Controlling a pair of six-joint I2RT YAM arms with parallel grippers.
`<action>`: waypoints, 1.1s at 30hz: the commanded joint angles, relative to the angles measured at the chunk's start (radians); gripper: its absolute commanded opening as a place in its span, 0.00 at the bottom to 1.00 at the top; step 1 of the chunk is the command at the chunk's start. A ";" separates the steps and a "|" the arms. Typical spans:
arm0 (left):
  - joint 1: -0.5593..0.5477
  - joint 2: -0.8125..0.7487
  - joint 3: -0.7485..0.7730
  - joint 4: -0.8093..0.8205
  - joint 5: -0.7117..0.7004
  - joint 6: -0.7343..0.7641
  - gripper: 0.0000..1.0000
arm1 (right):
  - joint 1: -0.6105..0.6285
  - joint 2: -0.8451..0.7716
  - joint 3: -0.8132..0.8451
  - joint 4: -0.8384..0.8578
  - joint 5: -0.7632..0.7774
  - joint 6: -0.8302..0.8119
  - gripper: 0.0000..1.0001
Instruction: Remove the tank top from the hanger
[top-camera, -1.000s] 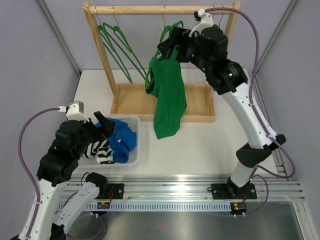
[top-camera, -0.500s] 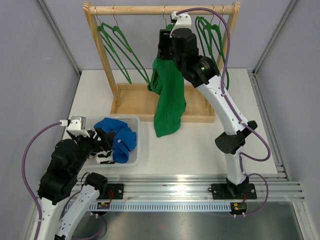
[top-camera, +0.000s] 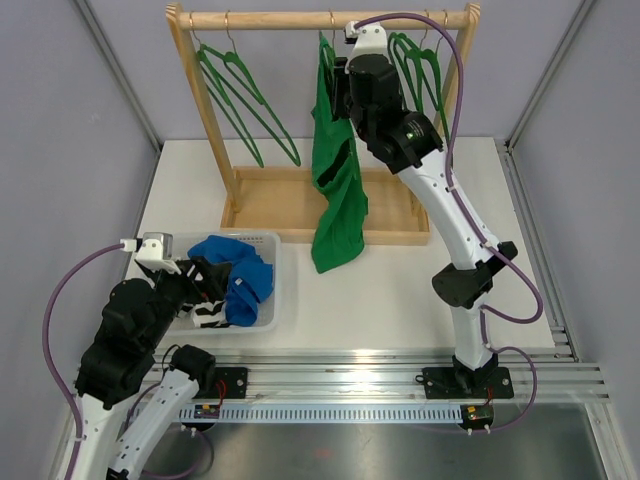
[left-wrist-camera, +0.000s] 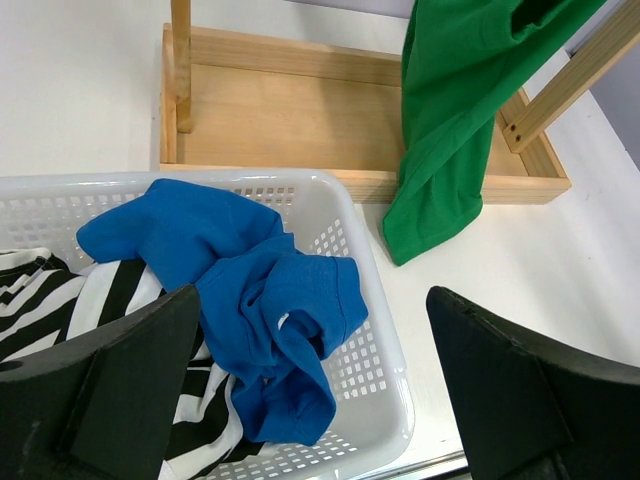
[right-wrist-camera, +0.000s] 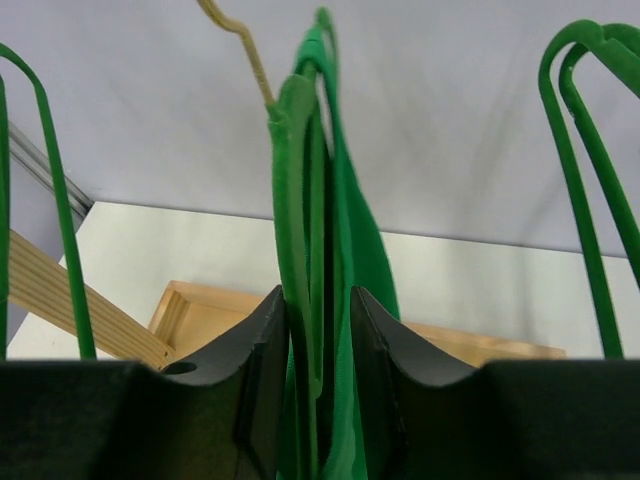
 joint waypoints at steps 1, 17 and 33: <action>-0.006 -0.013 -0.010 0.052 0.009 0.011 0.99 | -0.023 -0.068 -0.011 -0.009 0.004 -0.018 0.37; -0.010 -0.010 -0.008 0.046 -0.008 0.005 0.99 | -0.051 -0.140 -0.040 0.015 -0.099 -0.055 0.00; -0.010 0.046 0.027 0.038 0.038 0.018 0.99 | -0.051 -0.279 -0.029 0.006 -0.183 -0.073 0.00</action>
